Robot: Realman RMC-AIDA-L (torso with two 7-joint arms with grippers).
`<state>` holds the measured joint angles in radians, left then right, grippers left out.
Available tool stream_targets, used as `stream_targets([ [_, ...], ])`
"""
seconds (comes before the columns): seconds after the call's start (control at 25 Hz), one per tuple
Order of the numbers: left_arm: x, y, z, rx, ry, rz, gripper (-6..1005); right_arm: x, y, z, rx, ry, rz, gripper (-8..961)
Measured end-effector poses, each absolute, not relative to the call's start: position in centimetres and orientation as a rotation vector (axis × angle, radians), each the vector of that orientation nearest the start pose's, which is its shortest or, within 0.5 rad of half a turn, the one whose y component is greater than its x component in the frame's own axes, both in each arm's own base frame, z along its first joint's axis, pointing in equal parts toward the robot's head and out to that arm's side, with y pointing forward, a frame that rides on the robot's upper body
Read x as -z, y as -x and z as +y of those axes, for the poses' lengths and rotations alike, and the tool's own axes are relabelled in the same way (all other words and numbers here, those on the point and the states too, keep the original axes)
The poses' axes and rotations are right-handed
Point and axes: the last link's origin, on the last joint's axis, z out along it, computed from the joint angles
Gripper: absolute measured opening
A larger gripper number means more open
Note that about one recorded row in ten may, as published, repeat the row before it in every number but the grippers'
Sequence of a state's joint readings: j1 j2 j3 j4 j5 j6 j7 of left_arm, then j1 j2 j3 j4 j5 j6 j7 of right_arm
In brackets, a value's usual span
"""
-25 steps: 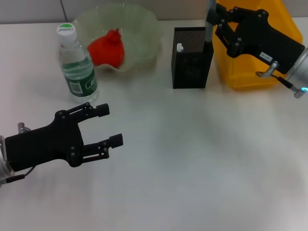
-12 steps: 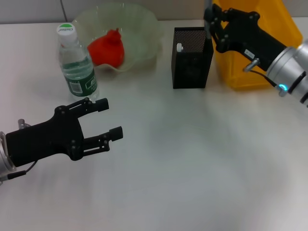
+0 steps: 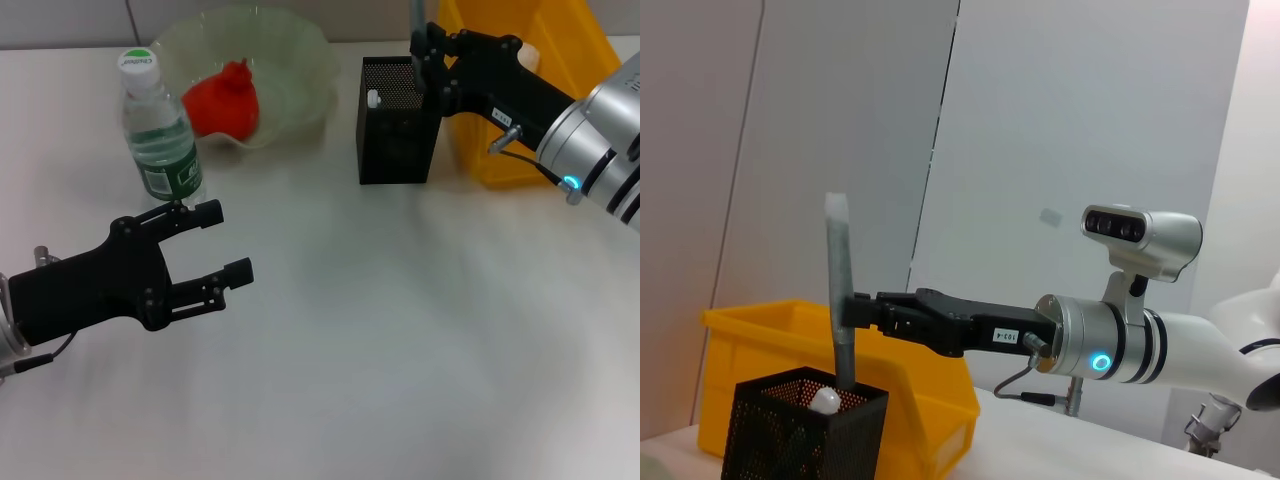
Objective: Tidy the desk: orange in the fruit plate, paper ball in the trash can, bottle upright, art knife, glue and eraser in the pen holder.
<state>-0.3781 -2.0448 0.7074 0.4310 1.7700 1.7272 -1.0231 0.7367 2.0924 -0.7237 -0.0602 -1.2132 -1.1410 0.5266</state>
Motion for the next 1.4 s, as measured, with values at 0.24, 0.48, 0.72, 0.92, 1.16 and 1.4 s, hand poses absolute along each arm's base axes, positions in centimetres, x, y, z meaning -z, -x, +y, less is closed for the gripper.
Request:
stream_targets([
  [0.24, 0.4, 29.0, 26.5, 1.043, 2.611, -0.475, 815, 5.2, -23.6, 39.3, -0.804, 2.137, 0.386, 170],
  [0.48, 0.3, 29.0, 26.3, 1.053, 2.613, -0.468, 815, 5.1, -23.7, 39.3, -0.829, 2.127, 0.424, 328],
  [0.72, 0.3, 29.0, 26.3, 1.053, 2.613, -0.465, 815, 4.0, -23.2, 38.7, -1.007, 2.107, 0.536, 567],
  [0.92, 0.2, 28.9, 26.3, 1.062, 2.617, -0.463, 815, 1.8, -22.6, 37.3, -1.273, 2.132, 0.659, 701],
  [1.16, -0.3, 28.5, 26.2, 1.104, 2.638, -0.47, 815, 0.1, -22.7, 33.9, -1.43, 2.304, 0.711, 741],
  [1.4, -0.5, 28.1, 26.8, 1.091, 2.679, -0.489, 815, 0.3, -23.6, 31.6, -1.239, 2.644, 0.626, 741],
])
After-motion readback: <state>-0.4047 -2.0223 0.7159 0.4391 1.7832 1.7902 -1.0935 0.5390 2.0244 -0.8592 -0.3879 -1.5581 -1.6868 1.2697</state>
